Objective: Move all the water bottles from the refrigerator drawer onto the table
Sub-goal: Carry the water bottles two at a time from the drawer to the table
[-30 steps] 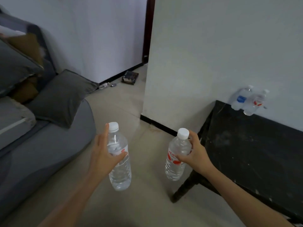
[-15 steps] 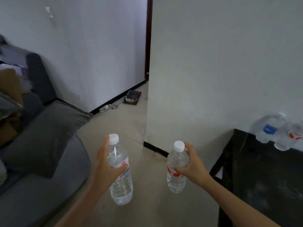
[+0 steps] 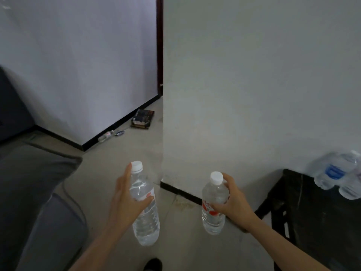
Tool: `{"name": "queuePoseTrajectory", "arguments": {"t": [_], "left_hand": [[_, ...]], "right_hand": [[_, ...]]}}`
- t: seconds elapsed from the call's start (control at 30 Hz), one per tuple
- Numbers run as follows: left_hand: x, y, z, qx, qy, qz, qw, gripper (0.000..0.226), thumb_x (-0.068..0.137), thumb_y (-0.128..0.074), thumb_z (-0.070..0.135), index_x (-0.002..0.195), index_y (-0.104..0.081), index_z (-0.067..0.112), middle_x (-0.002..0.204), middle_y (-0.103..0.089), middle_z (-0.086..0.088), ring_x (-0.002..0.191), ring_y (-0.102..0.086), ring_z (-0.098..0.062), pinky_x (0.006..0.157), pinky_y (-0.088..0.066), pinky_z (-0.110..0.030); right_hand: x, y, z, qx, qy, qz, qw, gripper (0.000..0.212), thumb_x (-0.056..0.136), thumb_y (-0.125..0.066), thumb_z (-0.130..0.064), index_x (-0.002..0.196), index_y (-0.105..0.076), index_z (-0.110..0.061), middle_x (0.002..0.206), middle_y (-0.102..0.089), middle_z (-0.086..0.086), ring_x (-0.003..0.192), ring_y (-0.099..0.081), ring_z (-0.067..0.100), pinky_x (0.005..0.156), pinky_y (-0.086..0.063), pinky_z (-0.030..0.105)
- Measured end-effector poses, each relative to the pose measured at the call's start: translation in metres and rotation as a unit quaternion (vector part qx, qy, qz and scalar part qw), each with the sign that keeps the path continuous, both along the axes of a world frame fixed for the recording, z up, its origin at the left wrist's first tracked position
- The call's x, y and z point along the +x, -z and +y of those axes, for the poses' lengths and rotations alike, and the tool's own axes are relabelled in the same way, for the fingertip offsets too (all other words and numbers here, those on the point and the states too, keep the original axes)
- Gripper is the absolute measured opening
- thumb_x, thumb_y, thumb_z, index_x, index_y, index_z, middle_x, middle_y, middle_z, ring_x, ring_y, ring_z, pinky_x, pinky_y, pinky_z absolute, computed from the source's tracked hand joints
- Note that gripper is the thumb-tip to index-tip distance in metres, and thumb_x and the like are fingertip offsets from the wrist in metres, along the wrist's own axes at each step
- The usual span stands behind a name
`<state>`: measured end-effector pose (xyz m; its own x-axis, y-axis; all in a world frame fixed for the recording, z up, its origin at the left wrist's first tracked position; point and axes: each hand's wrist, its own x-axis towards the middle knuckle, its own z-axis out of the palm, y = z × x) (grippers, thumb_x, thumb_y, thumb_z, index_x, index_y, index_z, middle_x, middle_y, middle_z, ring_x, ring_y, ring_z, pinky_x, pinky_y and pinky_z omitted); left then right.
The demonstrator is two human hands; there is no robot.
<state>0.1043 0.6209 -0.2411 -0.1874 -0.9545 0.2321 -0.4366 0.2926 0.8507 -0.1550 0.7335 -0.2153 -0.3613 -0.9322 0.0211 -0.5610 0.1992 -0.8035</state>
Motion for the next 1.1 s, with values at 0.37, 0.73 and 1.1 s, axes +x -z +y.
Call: {"name": "queuePoseTrajectory", "arguments": {"t": [0.37, 0.73, 1.1], "left_hand": [[-0.085, -0.018, -0.184, -0.030, 0.140, -0.014, 0.990, 0.104, 0.059, -0.084, 0.011, 0.142, -0.023, 0.023, 0.126, -0.043, -0.011, 0.113, -0.048, -0.026, 0.082, -0.040, -0.034], [-0.170, 0.017, -0.236, 0.036, 0.303, -0.039, 0.951, 0.105, 0.057, -0.085, 0.009, 0.142, -0.025, 0.020, 0.123, -0.044, -0.015, 0.110, -0.049, -0.030, 0.084, -0.041, -0.038], [-0.267, 0.011, -0.170, 0.032, 0.501, -0.017, 0.864, 0.103, 0.062, -0.083, 0.016, 0.142, -0.020, 0.027, 0.126, -0.042, -0.007, 0.115, -0.046, -0.023, 0.085, -0.038, -0.030]], "right_hand": [[-0.035, -0.006, -0.109, 0.031, 0.146, 0.009, 0.989, 0.071, 0.065, -0.080, -0.020, 0.107, -0.031, -0.048, 0.112, -0.050, -0.012, 0.106, -0.051, 0.014, 0.089, -0.046, 0.030], [-0.044, 0.007, -0.101, 0.073, 0.312, -0.023, 0.947, 0.074, 0.065, -0.081, -0.017, 0.112, -0.029, -0.043, 0.103, -0.047, -0.020, 0.099, -0.052, 0.006, 0.087, -0.047, 0.025], [-0.060, -0.003, 0.005, 0.040, 0.529, -0.038, 0.847, 0.085, 0.068, -0.078, -0.010, 0.131, -0.026, -0.030, 0.108, -0.050, -0.006, 0.101, -0.055, 0.017, 0.071, -0.049, 0.022]]}}
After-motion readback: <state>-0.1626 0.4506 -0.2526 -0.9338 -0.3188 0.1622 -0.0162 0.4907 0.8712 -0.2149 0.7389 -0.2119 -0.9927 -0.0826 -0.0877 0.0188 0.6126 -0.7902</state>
